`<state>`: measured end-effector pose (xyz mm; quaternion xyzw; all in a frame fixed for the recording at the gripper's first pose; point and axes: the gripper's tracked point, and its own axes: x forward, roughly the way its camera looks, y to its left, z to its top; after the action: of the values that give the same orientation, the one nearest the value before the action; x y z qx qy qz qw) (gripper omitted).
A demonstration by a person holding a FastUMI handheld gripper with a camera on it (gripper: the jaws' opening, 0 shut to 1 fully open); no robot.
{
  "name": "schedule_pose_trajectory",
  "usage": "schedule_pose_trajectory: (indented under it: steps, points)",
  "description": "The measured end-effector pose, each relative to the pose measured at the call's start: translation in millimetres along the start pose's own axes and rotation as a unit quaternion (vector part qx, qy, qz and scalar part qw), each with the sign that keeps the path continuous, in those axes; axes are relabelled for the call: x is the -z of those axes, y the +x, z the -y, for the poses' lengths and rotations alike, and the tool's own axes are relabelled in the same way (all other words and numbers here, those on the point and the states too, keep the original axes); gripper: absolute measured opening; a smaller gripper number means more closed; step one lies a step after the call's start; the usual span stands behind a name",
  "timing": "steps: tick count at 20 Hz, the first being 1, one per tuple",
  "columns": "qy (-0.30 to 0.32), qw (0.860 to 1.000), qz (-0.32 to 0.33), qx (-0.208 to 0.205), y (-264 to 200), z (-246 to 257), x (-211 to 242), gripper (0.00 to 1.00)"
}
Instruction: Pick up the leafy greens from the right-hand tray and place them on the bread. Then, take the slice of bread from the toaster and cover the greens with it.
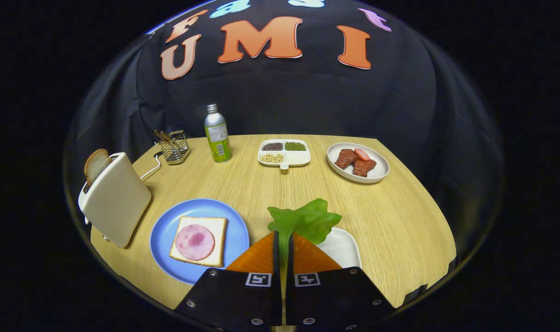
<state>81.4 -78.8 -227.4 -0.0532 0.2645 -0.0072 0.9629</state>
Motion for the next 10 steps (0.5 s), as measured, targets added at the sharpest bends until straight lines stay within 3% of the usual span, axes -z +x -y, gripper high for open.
schedule_pose_trajectory:
  steps: [10]
  points:
    - [-0.016,0.999,0.011,-0.028,-9.4,-68.8,-14.3,0.04]
